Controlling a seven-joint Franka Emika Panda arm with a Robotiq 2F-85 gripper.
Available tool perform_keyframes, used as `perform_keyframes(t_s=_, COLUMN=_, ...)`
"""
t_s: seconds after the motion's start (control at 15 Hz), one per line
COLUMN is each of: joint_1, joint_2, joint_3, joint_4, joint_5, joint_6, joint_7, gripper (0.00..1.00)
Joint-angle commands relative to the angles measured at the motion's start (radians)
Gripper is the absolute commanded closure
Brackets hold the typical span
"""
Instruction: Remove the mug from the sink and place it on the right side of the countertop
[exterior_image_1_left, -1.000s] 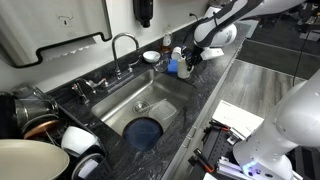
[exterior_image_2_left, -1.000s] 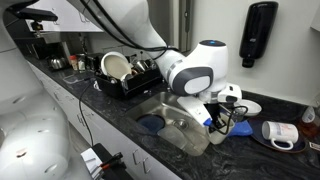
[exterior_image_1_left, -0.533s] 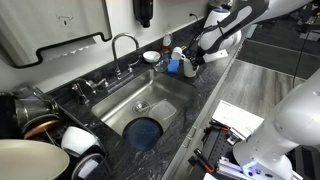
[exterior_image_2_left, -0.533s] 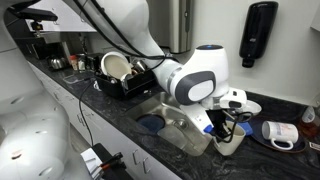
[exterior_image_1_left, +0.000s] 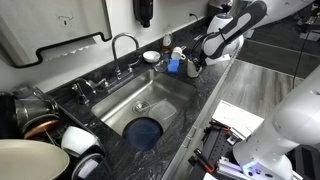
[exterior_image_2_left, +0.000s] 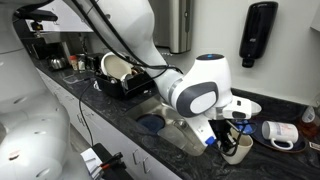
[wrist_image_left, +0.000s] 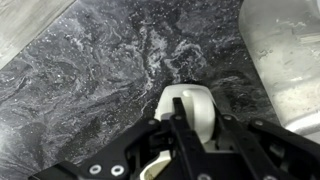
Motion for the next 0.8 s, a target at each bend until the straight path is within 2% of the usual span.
perform_keyframes(t_s=0.0, joint_1=-0.013, joint_2=0.003, joint_3=-0.011, joint_4=-0.029, joint_5=0.045, joint_6=0.068, joint_7=-0.066, gripper=0.43)
perform_keyframes(t_s=0.2, joint_1=-0.004, joint_2=-0.018, joint_3=-0.013, joint_4=-0.039, joint_5=0.099, joint_6=0.049, joint_7=-0.113, gripper=0.23)
perform_keyframes(t_s=0.27, joint_1=0.003, joint_2=-0.028, joint_3=-0.011, joint_4=-0.042, joint_5=0.142, joint_6=0.034, joint_7=-0.148, gripper=0.16)
perform_keyframes(t_s=0.4, joint_1=0.029, joint_2=-0.06, joint_3=-0.011, joint_4=-0.048, joint_5=0.301, joint_6=-0.034, joint_7=-0.28, gripper=0.02)
perform_keyframes(t_s=0.6, joint_1=0.064, joint_2=-0.107, joint_3=-0.029, joint_4=-0.031, joint_5=0.488, joint_6=-0.199, joint_7=-0.482, gripper=0.0)
perform_keyframes(t_s=0.73, joint_1=0.056, joint_2=-0.138, joint_3=-0.035, joint_4=-0.009, joint_5=0.493, joint_6=-0.369, joint_7=-0.502, gripper=0.0)
